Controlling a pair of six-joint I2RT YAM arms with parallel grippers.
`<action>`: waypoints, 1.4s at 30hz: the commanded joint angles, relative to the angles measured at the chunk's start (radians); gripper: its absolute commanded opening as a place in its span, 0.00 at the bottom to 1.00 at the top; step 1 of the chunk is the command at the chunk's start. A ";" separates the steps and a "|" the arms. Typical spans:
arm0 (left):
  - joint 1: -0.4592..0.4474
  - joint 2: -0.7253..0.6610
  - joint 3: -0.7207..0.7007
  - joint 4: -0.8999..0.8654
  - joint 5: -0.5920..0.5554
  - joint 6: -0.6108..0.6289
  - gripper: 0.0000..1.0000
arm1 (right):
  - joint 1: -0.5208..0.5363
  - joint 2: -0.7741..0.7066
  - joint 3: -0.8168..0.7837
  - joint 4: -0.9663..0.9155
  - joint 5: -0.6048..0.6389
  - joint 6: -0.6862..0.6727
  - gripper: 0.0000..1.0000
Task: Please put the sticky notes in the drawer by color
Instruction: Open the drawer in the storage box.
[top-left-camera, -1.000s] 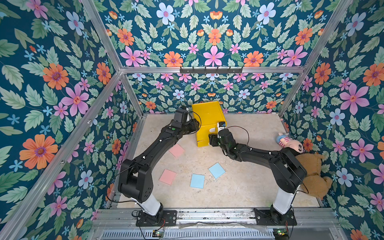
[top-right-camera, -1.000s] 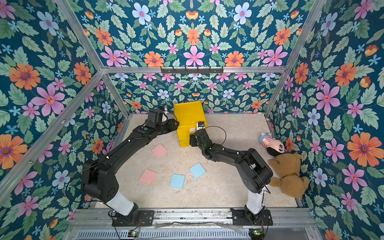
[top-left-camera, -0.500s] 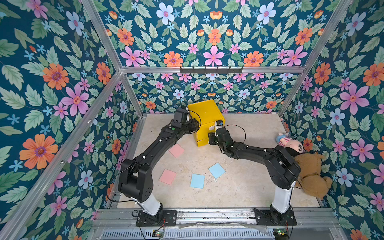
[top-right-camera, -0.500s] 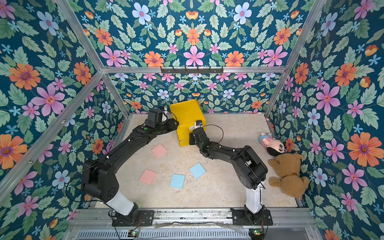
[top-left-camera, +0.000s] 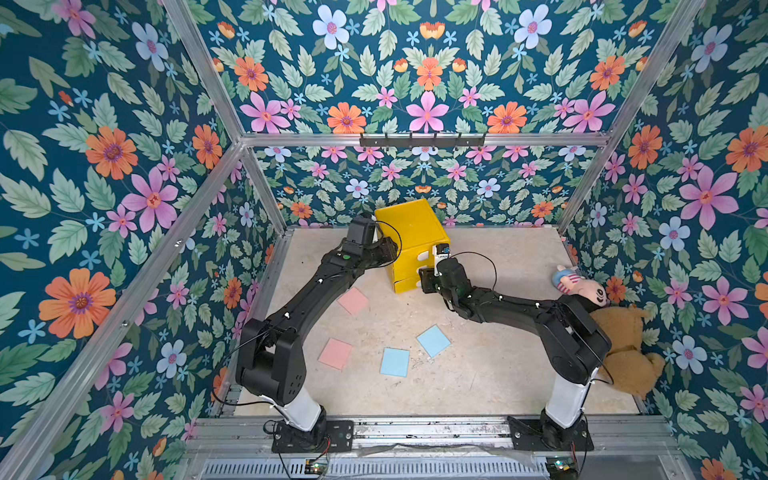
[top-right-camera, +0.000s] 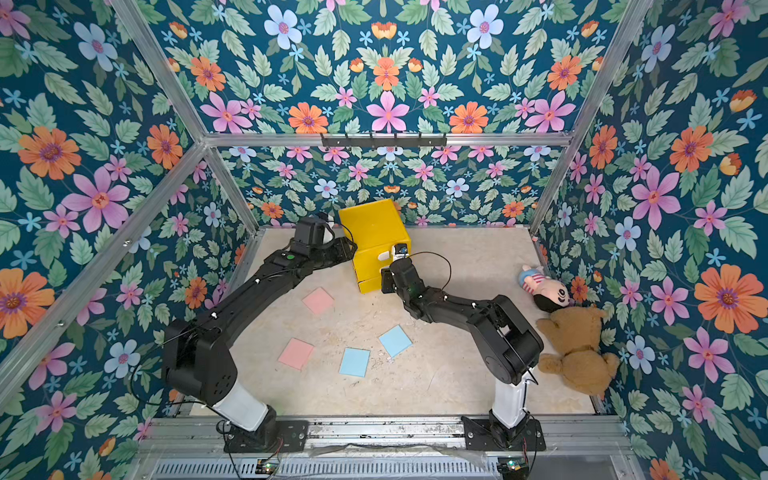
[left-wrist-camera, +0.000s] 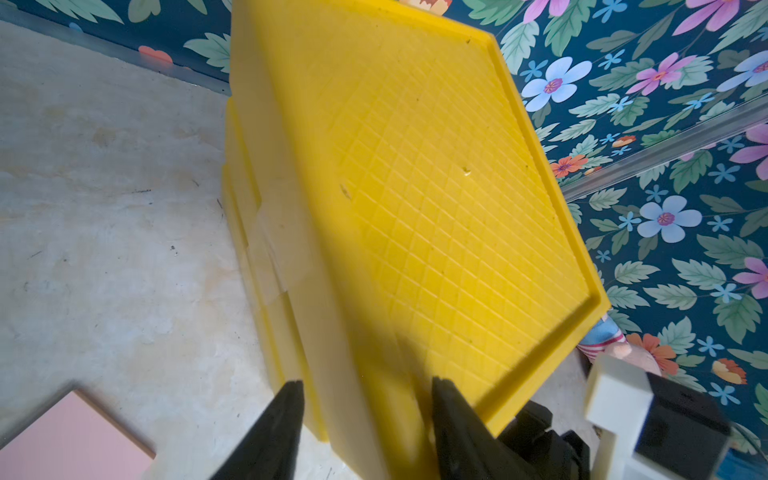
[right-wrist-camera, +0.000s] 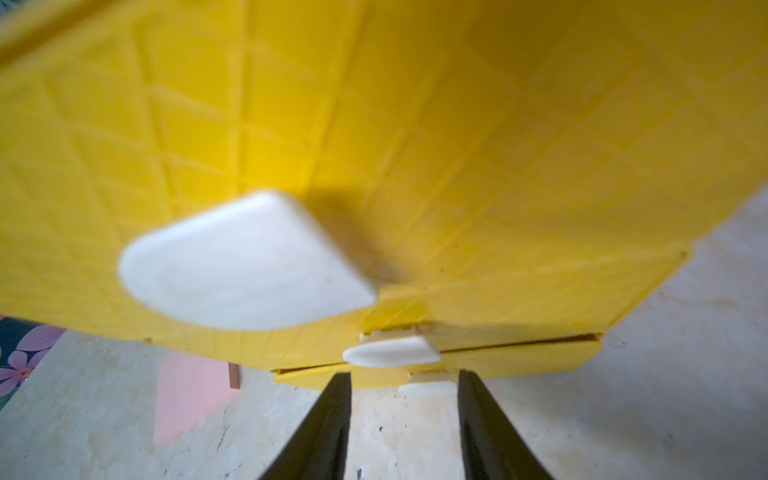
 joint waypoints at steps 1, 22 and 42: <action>0.002 -0.003 0.009 -0.070 -0.013 0.023 0.55 | 0.001 -0.034 -0.041 0.032 -0.012 -0.001 0.47; 0.003 0.030 0.060 -0.120 0.037 0.040 0.55 | -0.111 0.041 -0.172 0.560 -0.228 0.425 0.83; 0.003 0.026 0.066 -0.132 0.038 0.042 0.55 | -0.126 0.223 -0.103 0.694 -0.373 0.606 0.77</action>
